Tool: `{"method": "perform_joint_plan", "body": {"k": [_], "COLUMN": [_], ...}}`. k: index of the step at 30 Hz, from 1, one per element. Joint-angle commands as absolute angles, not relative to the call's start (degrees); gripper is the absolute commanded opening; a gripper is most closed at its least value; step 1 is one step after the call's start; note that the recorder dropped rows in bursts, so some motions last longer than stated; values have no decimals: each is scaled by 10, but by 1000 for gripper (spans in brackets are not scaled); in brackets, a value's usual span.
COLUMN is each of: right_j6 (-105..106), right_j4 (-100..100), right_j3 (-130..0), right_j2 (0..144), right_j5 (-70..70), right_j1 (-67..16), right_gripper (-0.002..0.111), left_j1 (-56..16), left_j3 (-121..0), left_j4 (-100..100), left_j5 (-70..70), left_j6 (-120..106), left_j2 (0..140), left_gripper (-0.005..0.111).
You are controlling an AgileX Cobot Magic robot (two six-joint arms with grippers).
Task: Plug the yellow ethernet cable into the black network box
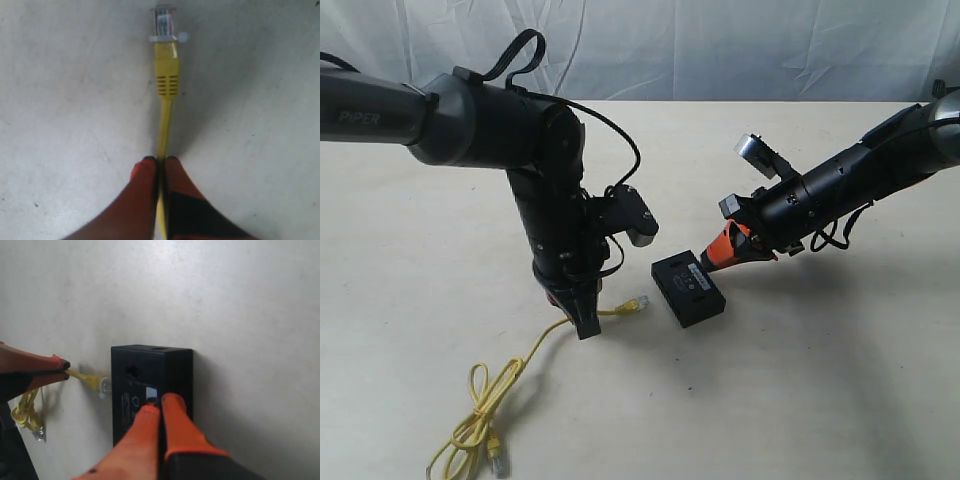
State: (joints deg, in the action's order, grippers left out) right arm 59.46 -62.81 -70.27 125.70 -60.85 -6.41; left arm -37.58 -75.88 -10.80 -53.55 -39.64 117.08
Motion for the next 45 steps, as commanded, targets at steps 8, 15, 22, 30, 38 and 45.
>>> {"method": "perform_joint_plan", "body": {"k": [8,15,22,30,38,45], "right_j6": [600,600,600,600,600,600], "right_j4": [-630,-630,-630,-630,-630,-630], "right_j3": [-704,-704,-704,-704,-704,-704], "right_j2": [1256,1256,1256,1256,1256,1256], "right_j5": [-606,-605,-604,-605,-608,-608], "right_j1": [-64,-64,-64,-64,-64,-64], "right_gripper": [-1,-1,-1,-1,-1,-1], "left_j1": [-401,-402,-402,-402,-402,-402], "left_j3": [-802,-813,-824,-830,-830,-830], "left_j4": [-102,-92,-93,-93,-101,-105], "left_j5": [-543,-563,-563,-563,-559,-559], "left_j6": [-382,-370,-370,-369,-369,-369], "left_j2": [1182,1204,1204,1204,1204,1204], "left_gripper": [0,0,0,0,0,0]}}
